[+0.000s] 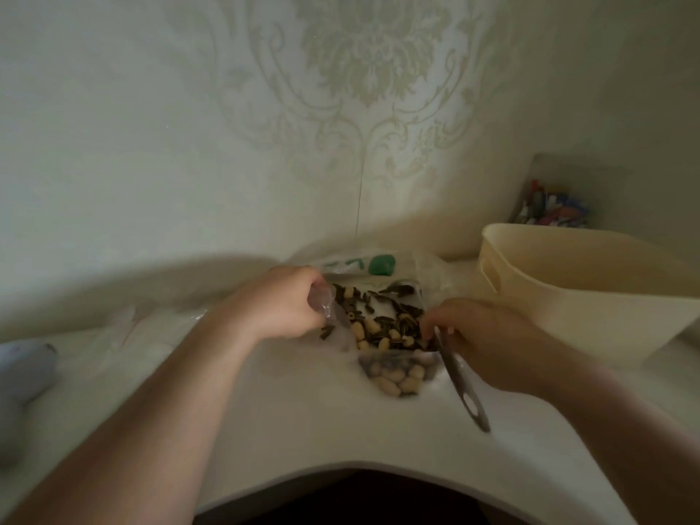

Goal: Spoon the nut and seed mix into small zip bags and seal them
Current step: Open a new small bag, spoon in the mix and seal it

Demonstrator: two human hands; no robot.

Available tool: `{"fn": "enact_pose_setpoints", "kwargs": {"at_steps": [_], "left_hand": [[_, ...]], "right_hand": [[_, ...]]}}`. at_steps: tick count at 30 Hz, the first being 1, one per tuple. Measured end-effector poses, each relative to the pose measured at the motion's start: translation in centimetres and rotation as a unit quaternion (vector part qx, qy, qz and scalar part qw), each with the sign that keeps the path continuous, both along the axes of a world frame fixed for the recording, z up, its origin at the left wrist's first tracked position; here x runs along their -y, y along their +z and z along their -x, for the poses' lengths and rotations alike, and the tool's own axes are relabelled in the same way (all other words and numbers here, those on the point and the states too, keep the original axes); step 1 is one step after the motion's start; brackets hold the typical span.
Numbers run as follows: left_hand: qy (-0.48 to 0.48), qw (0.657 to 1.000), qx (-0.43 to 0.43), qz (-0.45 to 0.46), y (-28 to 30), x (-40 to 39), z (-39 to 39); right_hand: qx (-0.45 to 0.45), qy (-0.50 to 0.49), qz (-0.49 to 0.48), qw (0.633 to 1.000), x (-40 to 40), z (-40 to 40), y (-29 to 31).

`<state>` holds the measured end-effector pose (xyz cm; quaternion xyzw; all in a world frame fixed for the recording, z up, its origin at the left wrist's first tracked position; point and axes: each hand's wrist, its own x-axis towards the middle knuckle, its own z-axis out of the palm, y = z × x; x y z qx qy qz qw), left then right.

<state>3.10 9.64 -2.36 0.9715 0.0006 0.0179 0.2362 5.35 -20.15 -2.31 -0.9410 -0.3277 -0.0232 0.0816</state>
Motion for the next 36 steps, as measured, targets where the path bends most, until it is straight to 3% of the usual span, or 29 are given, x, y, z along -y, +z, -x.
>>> {"fn": "enact_pose_setpoints", "kwargs": {"at_steps": [4,10,14,18,21,27,31,33,36], "left_hand": [[-0.002,1.000,-0.017,-0.025,-0.4,0.1,-0.1],[-0.023,1.000,-0.013,-0.015,-0.8,0.4,-0.3],[0.003,0.992,0.050,0.114,0.0,0.4,-0.3],[0.022,0.935,0.208,0.286,2.1,0.3,-0.2],[0.015,0.905,0.276,0.323,2.9,0.7,0.1],[-0.030,0.861,0.318,0.396,3.1,1.1,0.4],[-0.069,0.835,0.318,0.444,3.5,0.8,0.7],[-0.082,0.856,0.304,0.409,3.4,0.4,0.9],[-0.070,0.886,0.286,0.358,3.4,-0.3,1.2]], "right_hand": [[0.065,0.040,-0.084,0.994,-0.2,0.0,0.1],[0.070,0.030,-0.242,0.967,-1.2,0.7,-0.1],[-0.059,-0.002,-0.405,0.912,-1.5,1.0,-0.1],[-0.132,0.003,-0.507,0.852,-1.7,1.8,0.1],[-0.155,0.002,-0.514,0.843,-1.6,2.1,-0.1],[-0.148,0.027,-0.555,0.818,-2.3,2.9,0.5],[-0.231,0.060,-0.571,0.786,-3.2,2.8,0.7],[-0.258,0.090,-0.520,0.809,-3.4,2.6,0.7],[-0.240,0.110,-0.382,0.886,-3.4,2.5,1.1]]}}
